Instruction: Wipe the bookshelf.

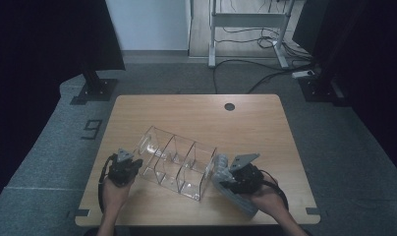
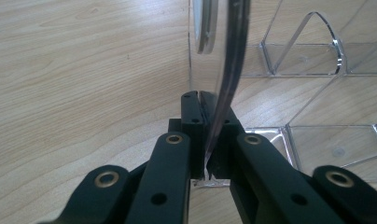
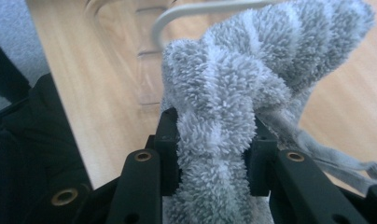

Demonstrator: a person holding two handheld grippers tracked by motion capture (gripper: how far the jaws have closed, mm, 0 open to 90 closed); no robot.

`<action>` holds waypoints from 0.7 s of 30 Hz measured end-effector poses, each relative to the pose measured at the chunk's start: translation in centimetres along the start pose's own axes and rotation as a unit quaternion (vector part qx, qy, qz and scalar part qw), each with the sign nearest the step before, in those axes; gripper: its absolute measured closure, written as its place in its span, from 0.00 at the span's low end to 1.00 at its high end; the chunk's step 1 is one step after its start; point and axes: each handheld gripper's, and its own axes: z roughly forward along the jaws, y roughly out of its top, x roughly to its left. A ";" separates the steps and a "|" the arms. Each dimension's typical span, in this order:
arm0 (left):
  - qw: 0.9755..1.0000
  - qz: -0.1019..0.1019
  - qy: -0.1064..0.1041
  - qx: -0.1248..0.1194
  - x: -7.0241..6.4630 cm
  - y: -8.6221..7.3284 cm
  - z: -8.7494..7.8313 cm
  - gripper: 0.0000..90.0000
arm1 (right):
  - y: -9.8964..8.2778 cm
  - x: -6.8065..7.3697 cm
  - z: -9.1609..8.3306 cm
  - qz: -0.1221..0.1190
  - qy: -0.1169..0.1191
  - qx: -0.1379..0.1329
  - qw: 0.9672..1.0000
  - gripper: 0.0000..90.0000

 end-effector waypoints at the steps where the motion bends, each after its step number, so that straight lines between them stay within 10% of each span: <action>1: 1.000 0.000 0.000 0.000 0.0 0.0 0.0 0.97 | 0.1 -0.3 -0.3 0.001 -0.004 -0.003 1.000 0.72; 21: 1.000 -0.001 -0.006 0.001 0.1 0.0 0.0 0.97 | -0.2 -6.9 -6.4 0.072 -0.083 -0.046 0.993 0.72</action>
